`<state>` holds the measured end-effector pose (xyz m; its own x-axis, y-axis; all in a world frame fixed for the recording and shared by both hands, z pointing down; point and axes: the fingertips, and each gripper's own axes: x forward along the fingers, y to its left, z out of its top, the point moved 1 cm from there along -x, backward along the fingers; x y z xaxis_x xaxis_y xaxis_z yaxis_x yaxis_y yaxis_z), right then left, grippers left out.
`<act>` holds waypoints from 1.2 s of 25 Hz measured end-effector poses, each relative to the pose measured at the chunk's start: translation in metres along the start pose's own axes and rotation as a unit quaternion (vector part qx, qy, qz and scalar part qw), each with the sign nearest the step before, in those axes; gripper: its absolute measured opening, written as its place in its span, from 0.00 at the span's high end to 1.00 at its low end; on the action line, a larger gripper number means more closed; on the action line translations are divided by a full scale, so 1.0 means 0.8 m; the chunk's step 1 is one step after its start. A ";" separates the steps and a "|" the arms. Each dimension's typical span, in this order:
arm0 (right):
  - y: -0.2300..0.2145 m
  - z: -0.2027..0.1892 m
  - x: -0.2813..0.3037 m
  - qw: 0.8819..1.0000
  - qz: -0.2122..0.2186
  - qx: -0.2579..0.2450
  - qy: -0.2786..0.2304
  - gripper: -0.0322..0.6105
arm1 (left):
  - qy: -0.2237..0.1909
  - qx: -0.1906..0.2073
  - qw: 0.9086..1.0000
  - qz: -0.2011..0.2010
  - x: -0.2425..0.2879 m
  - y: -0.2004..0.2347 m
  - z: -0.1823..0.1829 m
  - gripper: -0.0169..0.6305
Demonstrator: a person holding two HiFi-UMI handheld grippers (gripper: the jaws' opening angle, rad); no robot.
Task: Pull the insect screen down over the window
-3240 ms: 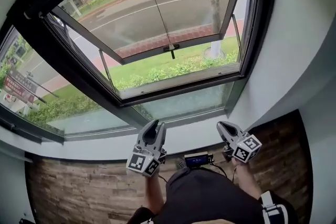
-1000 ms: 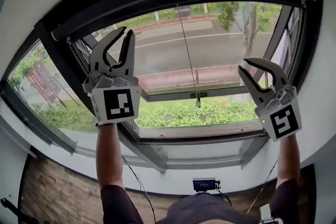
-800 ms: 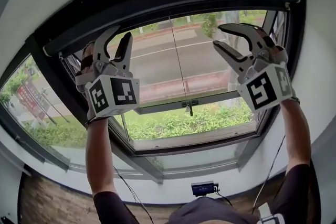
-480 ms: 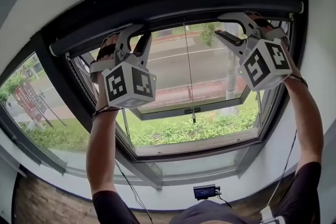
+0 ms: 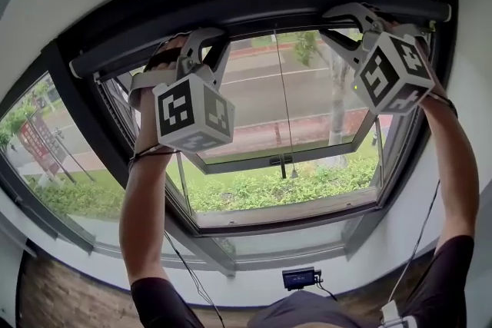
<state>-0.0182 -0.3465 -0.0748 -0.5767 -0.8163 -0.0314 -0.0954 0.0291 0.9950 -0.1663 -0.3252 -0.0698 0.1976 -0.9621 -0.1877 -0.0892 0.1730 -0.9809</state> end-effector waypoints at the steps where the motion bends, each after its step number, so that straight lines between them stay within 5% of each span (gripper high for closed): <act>1: 0.002 -0.002 0.002 1.000 0.000 -0.004 0.005 0.83 | 0.018 0.029 0.999 0.006 0.001 -0.002 -0.001 0.92; 5: 0.007 -0.002 0.009 0.999 -0.001 -0.026 0.019 0.83 | 0.071 0.084 0.994 -0.004 0.002 -0.008 -0.004 0.92; 9: 0.005 -0.005 0.005 0.999 0.016 -0.026 0.027 0.86 | 0.060 0.063 0.996 -0.034 0.001 -0.005 0.007 0.92; 16: 0.002 -0.003 0.006 0.999 0.024 -0.025 0.030 0.87 | 0.085 0.054 0.994 -0.041 0.007 -0.009 0.008 0.91; 30: 0.007 -0.003 0.005 0.998 0.036 -0.034 0.043 0.91 | 0.065 0.042 0.996 -0.036 0.005 -0.009 0.007 0.94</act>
<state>-0.0196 -0.3510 -0.0693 -0.5086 -0.8598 0.0454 0.0008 0.0523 0.9986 -0.1593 -0.3288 -0.0637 0.0711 -0.9909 -0.1147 0.0041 0.1152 -0.9933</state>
